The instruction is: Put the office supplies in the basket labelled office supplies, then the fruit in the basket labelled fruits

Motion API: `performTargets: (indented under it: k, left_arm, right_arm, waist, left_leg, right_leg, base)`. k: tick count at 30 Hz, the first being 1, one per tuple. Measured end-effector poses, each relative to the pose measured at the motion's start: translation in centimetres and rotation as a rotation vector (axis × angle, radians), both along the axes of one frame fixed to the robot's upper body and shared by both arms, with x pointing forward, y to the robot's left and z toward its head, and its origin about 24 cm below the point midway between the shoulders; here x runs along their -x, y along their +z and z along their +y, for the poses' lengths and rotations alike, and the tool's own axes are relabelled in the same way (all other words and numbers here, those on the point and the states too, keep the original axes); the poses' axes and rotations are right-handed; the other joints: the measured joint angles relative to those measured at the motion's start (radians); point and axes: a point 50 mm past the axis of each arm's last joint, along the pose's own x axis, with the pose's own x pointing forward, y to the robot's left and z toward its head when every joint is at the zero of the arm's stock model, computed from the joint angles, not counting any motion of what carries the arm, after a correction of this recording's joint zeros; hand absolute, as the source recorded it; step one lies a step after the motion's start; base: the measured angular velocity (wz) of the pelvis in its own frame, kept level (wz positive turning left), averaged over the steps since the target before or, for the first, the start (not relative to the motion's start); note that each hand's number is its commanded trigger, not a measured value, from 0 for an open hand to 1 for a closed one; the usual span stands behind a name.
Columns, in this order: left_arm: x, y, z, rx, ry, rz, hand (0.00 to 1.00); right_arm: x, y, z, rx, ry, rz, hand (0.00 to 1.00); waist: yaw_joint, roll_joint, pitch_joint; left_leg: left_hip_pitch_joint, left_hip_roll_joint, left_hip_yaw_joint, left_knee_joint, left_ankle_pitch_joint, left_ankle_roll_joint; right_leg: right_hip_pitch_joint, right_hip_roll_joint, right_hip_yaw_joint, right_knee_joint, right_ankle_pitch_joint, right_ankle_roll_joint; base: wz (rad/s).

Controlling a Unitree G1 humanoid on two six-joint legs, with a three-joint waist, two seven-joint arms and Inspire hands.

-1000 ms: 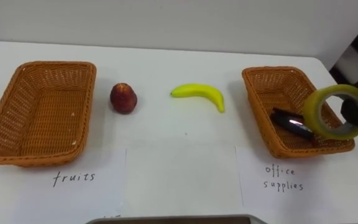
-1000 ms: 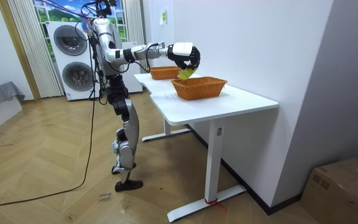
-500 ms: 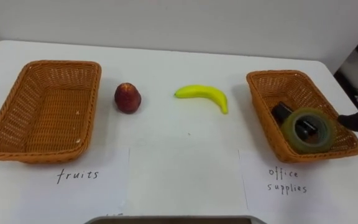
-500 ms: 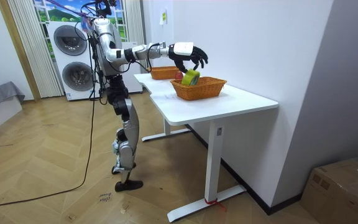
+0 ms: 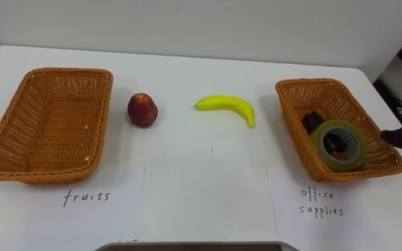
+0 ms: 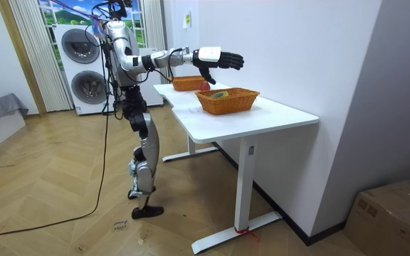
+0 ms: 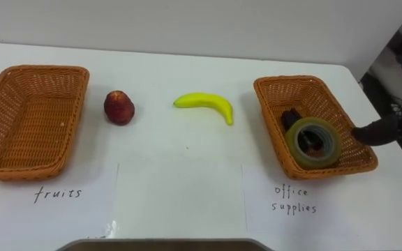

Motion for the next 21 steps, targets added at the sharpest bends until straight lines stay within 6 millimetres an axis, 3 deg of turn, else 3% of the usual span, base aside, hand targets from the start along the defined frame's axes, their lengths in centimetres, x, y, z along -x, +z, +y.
performTargets:
  k: [10, 21]
  left_arm:
    - [0.0, 0.0, 0.0, 0.002, -0.001, 0.001, 0.0]
    - [-0.7, 0.0, 0.1, 0.007, 0.003, -0.018, 0.0]
  right_arm:
    - [0.0, 0.1, 0.1, -0.023, 0.003, -0.016, 0.0]
    - [-0.2, 2.3, 1.2, 0.018, 0.044, -0.117, 0.0]
  waist:
    - [0.005, -0.012, -0.0015]
    - [0.007, -0.006, -0.0017]
  left_leg:
    - [0.005, 0.0, -0.002, 0.0, 0.0, 0.0]
    - [0.003, 0.0, 0.003, 0.0, 0.0, 0.0]
  right_leg:
    - [-0.006, 0.0, -0.002, 0.0, 0.0, 0.0]
    - [-0.008, -0.001, -0.004, 0.003, 0.0, 0.0]
  base:
    - [0.0]
    - [0.0]
